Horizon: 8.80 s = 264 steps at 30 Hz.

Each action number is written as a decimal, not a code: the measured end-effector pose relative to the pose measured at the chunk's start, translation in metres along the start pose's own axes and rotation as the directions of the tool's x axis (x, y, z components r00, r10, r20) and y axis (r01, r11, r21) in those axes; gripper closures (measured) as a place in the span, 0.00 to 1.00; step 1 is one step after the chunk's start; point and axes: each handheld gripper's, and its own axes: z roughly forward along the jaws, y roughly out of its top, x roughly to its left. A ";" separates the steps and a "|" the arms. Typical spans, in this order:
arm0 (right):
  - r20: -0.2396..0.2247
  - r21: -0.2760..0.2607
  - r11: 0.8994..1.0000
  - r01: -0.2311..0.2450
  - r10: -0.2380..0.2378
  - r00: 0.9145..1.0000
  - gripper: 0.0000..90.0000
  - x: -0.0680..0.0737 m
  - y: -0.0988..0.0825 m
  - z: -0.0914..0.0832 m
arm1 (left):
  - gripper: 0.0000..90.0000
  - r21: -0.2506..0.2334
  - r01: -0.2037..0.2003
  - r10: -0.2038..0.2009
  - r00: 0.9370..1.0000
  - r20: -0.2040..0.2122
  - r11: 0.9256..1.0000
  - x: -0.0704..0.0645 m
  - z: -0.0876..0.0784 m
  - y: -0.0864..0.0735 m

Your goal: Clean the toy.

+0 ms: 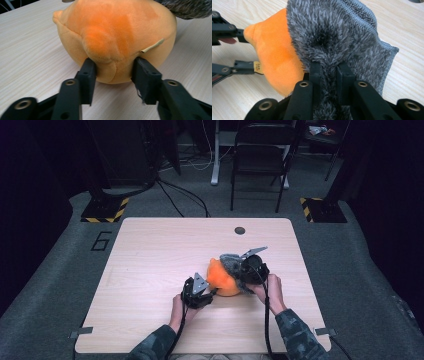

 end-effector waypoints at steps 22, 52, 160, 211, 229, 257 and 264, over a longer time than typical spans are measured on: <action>-0.081 0.127 0.991 -0.038 0.049 0.996 0.86 -0.002 0.005 -0.016 | 0.89 -0.015 0.137 -0.131 0.972 0.197 0.990 0.031 -0.022 0.015; -0.025 0.017 0.991 0.129 -0.129 0.991 0.86 0.026 0.016 -0.011 | 0.88 -0.029 0.135 -0.130 0.983 0.131 0.990 0.023 -0.014 0.011; 0.016 0.258 0.957 -0.130 0.130 0.991 0.86 -0.047 -0.032 0.037 | 0.86 -0.038 0.159 -0.153 0.980 0.131 0.987 0.027 -0.013 0.007; -0.084 0.037 0.999 0.008 -0.004 0.996 0.86 -0.010 0.007 -0.003 | 0.90 -0.048 0.104 -0.103 0.994 0.027 0.993 0.011 -0.003 0.008; -0.025 -0.018 0.999 0.037 -0.038 0.999 0.86 0.007 0.021 -0.031 | 0.91 -0.066 0.200 -0.191 0.974 0.122 0.978 0.018 -0.014 0.018; 0.037 0.100 0.990 0.098 -0.102 0.994 0.86 0.022 0.018 -0.014 | 0.90 -0.030 0.202 -0.197 0.972 0.125 0.979 0.018 -0.006 0.016; 0.033 0.148 0.988 0.050 -0.055 0.998 0.86 0.007 0.009 -0.008 | 0.89 -0.024 0.199 -0.195 0.973 0.121 0.980 0.021 -0.006 0.015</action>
